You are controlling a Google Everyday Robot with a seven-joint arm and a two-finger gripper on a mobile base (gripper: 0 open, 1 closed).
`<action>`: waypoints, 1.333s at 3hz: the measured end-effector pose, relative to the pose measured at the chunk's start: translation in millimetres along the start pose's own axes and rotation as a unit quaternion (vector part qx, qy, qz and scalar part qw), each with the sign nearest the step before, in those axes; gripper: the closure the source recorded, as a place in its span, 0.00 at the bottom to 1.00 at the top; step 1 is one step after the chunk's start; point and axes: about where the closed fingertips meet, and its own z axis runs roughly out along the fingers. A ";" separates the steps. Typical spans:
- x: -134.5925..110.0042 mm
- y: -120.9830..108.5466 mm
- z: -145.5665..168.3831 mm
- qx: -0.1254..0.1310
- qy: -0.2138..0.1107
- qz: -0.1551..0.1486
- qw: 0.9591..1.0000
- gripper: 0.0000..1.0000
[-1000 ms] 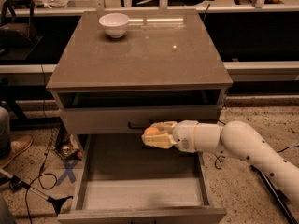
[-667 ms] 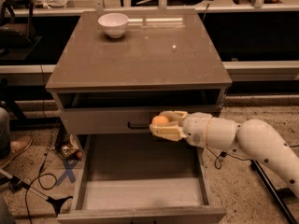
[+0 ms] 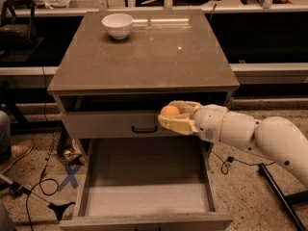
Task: Pick orange from middle drawer and place on counter
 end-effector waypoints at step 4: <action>-138.3 -108.5 8.2 0.143 -0.081 -0.067 0.984 1.00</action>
Offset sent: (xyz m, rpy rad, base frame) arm 0.0711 -0.0662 0.1316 0.1052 -0.3002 -0.1996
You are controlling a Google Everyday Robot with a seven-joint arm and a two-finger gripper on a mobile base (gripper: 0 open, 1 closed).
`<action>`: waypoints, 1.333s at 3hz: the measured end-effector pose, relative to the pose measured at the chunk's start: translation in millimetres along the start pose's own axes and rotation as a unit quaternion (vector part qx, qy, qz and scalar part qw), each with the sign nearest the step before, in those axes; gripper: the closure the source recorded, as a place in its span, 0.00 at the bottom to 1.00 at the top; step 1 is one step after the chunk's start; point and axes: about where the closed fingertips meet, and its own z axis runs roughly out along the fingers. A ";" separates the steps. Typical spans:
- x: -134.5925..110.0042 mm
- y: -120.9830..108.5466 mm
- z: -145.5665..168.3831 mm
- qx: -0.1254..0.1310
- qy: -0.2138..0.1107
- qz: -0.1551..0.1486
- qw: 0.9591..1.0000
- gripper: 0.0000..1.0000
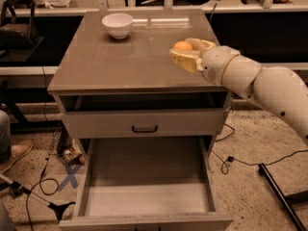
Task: Pick orange from middle drawer and place on counter
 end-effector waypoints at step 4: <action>11.5 -17.6 124.6 -0.019 0.045 0.001 0.999 1.00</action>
Offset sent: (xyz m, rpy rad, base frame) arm 0.0987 0.0463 0.0090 -0.0040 0.0601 0.0177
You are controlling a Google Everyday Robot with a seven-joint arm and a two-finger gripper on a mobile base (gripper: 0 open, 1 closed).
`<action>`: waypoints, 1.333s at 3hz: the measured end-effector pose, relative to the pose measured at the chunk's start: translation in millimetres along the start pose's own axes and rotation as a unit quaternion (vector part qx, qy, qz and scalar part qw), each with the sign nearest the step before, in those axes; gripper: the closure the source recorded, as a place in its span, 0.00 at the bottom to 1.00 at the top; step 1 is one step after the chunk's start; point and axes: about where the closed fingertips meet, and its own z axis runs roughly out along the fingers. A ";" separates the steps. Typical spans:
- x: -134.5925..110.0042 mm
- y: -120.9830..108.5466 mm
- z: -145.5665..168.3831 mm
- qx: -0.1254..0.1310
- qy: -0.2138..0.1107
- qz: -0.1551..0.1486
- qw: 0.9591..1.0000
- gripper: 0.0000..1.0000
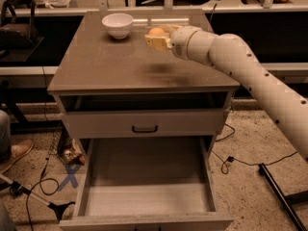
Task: Pick orange from middle drawer and place on counter
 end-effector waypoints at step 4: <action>50.7 -3.1 67.8 0.021 0.060 0.006 0.998 0.98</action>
Offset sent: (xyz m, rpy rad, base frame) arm 0.0507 0.0317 -0.0341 -0.0691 0.0349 -0.0644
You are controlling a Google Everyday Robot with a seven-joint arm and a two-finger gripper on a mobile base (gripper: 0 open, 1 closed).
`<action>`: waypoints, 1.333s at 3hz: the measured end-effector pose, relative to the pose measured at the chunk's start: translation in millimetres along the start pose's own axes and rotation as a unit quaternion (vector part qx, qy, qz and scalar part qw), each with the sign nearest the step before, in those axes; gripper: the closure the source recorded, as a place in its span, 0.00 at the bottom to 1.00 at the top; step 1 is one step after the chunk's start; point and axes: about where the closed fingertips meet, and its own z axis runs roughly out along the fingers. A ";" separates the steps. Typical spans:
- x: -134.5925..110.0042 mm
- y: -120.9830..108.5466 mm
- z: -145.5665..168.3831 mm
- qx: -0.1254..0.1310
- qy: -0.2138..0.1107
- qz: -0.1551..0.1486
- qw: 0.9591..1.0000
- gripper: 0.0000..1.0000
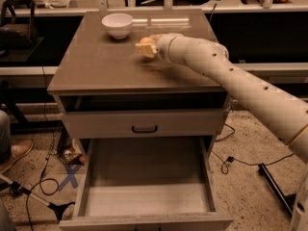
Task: Pick orange from middle drawer and place on counter
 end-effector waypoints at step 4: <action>16.9 -2.2 3.8 0.003 0.022 0.016 1.000 0.06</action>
Offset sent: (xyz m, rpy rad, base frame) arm 0.0046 -0.0064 -0.0156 -0.0087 0.0513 -0.0108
